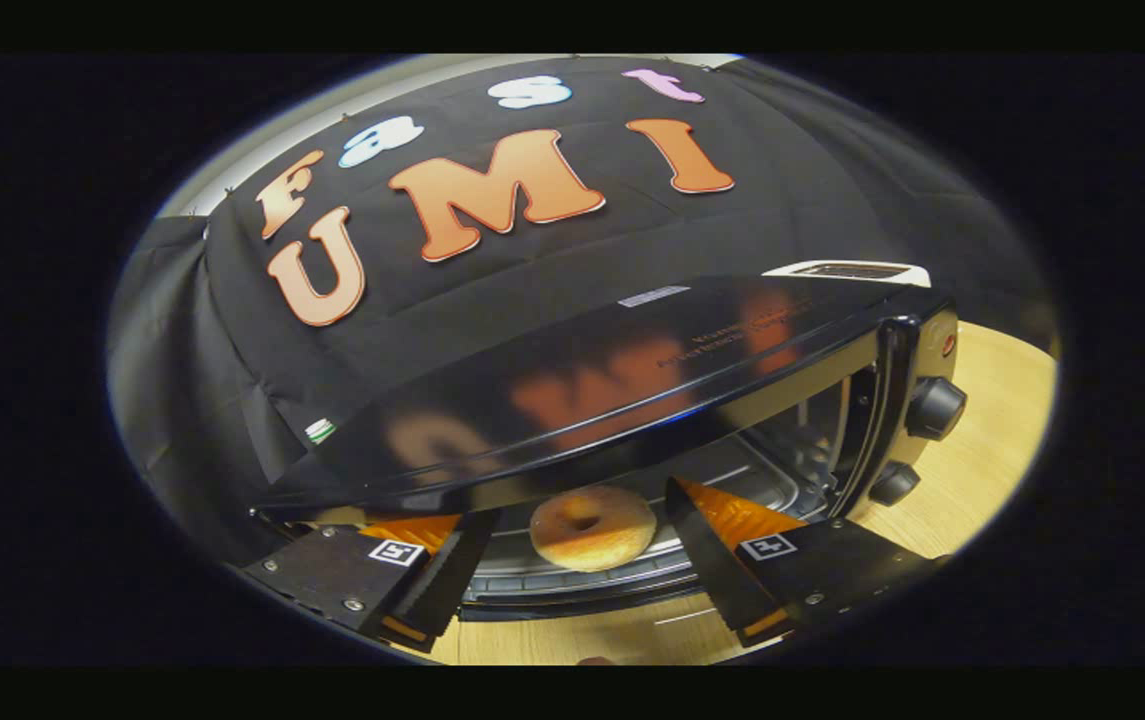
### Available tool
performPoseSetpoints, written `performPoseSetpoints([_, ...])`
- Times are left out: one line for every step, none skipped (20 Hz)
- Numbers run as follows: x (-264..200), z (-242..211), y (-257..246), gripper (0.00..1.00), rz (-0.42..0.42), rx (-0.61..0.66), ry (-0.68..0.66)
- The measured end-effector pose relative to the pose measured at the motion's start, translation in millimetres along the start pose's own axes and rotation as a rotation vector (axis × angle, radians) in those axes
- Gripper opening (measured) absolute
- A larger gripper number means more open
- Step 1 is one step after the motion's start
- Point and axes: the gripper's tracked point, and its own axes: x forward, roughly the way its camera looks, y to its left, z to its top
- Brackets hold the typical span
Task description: Open the toaster oven, put the food inside, and close the toaster oven door.
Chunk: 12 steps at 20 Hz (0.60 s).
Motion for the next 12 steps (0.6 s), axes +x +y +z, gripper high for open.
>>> performPoseSetpoints([-4, -2, -1, 0.99, -0.003, -0.015, 0.003])
performPoseSetpoints([-7, -4, 0, 0.99, -0.004, -0.029, 0.009])
performPoseSetpoints([-11, -5, -1, 0.99, -0.006, -0.035, 0.01])
performPoseSetpoints([-14, -5, 0, 0.99, -0.001, -0.033, 0.009])
performPoseSetpoints([-19, -6, 1, 0.99, 0.001, -0.032, 0.012])
performPoseSetpoints([-25, -8, 1, 0.99, 0.003, -0.031, 0.013])
performPoseSetpoints([-32, -8, 1, 0.99, 0.007, -0.028, 0.009])
performPoseSetpoints([-39, -9, 1, 0.99, 0.01, -0.024, 0.005])
performPoseSetpoints([-46, -9, 1, 0.99, 0.013, -0.024, 0.001])
performPoseSetpoints([-54, -10, 2, 0.99, 0.017, -0.027, -0.004])
performPoseSetpoints([-62, -11, 1, 0.99, 0.022, -0.034, -0.005])
performPoseSetpoints([-71, -11, 1, 0.99, 0.029, -0.037, -0.01])
